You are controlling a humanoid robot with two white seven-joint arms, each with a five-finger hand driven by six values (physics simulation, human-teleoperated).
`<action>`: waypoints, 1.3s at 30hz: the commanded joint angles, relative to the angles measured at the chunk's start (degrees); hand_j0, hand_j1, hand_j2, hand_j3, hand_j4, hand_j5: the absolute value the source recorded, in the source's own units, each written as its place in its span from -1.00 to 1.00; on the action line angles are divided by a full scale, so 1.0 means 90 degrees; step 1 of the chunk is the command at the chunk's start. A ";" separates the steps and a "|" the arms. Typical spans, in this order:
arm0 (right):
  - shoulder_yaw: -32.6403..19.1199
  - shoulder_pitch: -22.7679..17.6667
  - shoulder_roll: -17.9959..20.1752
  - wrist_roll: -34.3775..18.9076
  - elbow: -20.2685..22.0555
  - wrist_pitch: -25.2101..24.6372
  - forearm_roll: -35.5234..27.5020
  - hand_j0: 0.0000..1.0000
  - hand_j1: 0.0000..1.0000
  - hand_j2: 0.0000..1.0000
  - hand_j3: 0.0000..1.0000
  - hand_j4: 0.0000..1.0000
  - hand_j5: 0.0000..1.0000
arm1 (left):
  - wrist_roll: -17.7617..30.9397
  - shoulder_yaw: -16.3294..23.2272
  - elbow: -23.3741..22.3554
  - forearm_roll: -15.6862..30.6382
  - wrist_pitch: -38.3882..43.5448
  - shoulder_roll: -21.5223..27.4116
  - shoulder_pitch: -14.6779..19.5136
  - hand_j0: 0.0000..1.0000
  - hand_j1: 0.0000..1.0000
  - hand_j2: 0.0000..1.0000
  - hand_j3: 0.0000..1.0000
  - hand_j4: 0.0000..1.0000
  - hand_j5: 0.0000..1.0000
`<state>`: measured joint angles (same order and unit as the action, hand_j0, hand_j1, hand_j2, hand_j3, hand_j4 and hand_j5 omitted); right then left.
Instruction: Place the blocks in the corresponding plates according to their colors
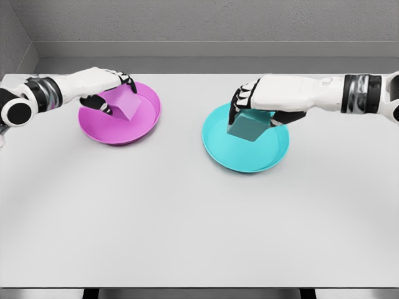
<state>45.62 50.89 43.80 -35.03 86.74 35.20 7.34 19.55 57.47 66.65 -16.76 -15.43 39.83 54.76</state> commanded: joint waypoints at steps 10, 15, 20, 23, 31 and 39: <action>-0.0499 -0.0059 -0.0072 0.0003 -0.0604 -0.0022 -0.0054 1.00 1.00 1.00 1.00 1.00 1.00 | -0.0014 -0.0028 -0.0784 -0.0130 -0.0014 -0.0412 0.0059 1.00 1.00 1.00 1.00 1.00 1.00; -0.0606 -0.0156 -0.0052 0.0003 -0.1024 -0.0022 -0.0053 1.00 1.00 1.00 1.00 1.00 1.00 | -0.0073 -0.0058 -0.0716 0.0172 -0.0384 0.0027 0.0137 1.00 1.00 1.00 1.00 1.00 1.00; -0.1124 -0.0166 0.0143 0.0003 -0.1717 -0.0022 -0.0044 1.00 1.00 1.00 1.00 1.00 1.00 | -0.0083 -0.0204 -0.0764 0.1501 -0.2174 0.2049 -0.0049 1.00 1.00 1.00 1.00 1.00 1.00; -0.1202 -0.0215 0.0348 0.0003 -0.1883 -0.0022 -0.0054 1.00 1.00 1.00 1.00 1.00 1.00 | -0.0083 -0.0224 -0.0911 0.1482 -0.2174 0.2196 -0.0380 1.00 1.00 1.00 1.00 1.00 1.00; -0.1397 -0.0381 0.0651 0.0003 -0.1903 -0.0022 -0.0054 1.00 1.00 1.00 1.00 1.00 1.00 | -0.0063 -0.0204 -0.0862 0.1482 -0.2174 0.2069 -0.0527 1.00 1.00 1.00 1.00 1.00 1.00; -0.1378 -0.0381 0.0651 0.0003 -0.1874 -0.0022 -0.0044 1.00 1.00 1.00 1.00 1.00 1.00 | -0.0024 -0.0116 -0.0891 0.1423 -0.2174 0.1522 -0.0664 1.00 1.00 1.00 1.00 1.00 1.00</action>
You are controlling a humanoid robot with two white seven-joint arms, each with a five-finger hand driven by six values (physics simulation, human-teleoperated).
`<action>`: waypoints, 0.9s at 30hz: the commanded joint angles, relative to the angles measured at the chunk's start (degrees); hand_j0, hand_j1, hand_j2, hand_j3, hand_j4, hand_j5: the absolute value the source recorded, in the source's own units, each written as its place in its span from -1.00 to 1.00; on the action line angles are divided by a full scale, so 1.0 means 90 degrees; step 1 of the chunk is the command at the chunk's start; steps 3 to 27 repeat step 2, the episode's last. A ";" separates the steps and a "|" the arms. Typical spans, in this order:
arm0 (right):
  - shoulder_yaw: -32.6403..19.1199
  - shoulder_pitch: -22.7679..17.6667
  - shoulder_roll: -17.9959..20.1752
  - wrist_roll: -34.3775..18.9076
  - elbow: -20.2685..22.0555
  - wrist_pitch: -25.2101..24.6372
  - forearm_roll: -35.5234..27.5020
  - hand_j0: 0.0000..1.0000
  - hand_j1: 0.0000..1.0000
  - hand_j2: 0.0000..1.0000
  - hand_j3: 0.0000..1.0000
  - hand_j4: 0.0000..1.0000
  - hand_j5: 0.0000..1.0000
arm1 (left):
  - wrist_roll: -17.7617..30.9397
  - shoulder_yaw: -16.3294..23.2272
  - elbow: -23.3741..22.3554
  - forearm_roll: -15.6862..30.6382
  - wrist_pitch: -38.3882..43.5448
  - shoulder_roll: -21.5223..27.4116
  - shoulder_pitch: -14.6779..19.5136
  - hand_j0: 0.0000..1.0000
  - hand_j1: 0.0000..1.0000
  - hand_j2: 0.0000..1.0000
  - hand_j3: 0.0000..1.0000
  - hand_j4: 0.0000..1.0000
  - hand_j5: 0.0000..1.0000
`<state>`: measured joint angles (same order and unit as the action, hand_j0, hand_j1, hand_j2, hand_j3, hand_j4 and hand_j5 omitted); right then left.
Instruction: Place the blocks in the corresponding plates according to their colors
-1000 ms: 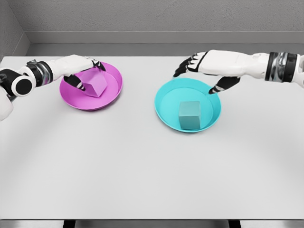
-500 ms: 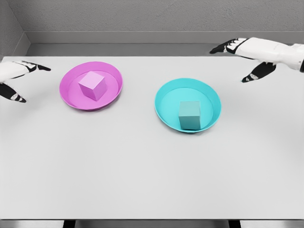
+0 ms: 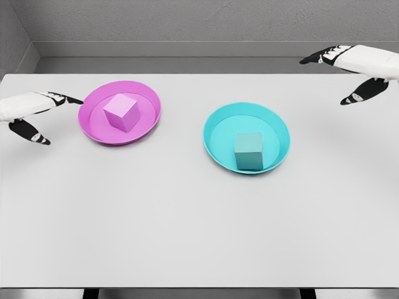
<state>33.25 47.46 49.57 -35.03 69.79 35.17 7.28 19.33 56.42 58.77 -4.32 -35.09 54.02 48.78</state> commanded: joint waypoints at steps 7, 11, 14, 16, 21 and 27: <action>-0.0003 0.0000 0.0010 0.0003 -0.0001 -0.0019 -0.0038 1.00 1.00 1.00 1.00 1.00 1.00 | 0.0001 0.0000 -0.0026 0.0051 0.0010 -0.0026 0.0000 1.00 1.00 1.00 1.00 1.00 1.00; -0.0003 0.0000 0.0010 0.0003 -0.0001 -0.0019 -0.0038 1.00 1.00 1.00 1.00 1.00 1.00 | 0.0001 0.0000 -0.0026 0.0051 0.0010 -0.0026 0.0000 1.00 1.00 1.00 1.00 1.00 1.00; -0.0003 0.0000 0.0010 0.0003 -0.0001 -0.0019 -0.0038 1.00 1.00 1.00 1.00 1.00 1.00 | 0.0001 0.0000 -0.0026 0.0051 0.0010 -0.0026 0.0000 1.00 1.00 1.00 1.00 1.00 1.00; -0.0003 0.0000 0.0010 0.0003 -0.0001 -0.0019 -0.0038 1.00 1.00 1.00 1.00 1.00 1.00 | 0.0001 0.0000 -0.0026 0.0051 0.0010 -0.0026 0.0000 1.00 1.00 1.00 1.00 1.00 1.00; -0.0003 0.0000 0.0010 0.0003 -0.0001 -0.0019 -0.0038 1.00 1.00 1.00 1.00 1.00 1.00 | 0.0001 0.0000 -0.0026 0.0051 0.0010 -0.0026 0.0000 1.00 1.00 1.00 1.00 1.00 1.00; -0.0003 0.0000 0.0010 0.0003 -0.0001 -0.0019 -0.0038 1.00 1.00 1.00 1.00 1.00 1.00 | 0.0001 0.0000 -0.0026 0.0051 0.0010 -0.0026 0.0000 1.00 1.00 1.00 1.00 1.00 1.00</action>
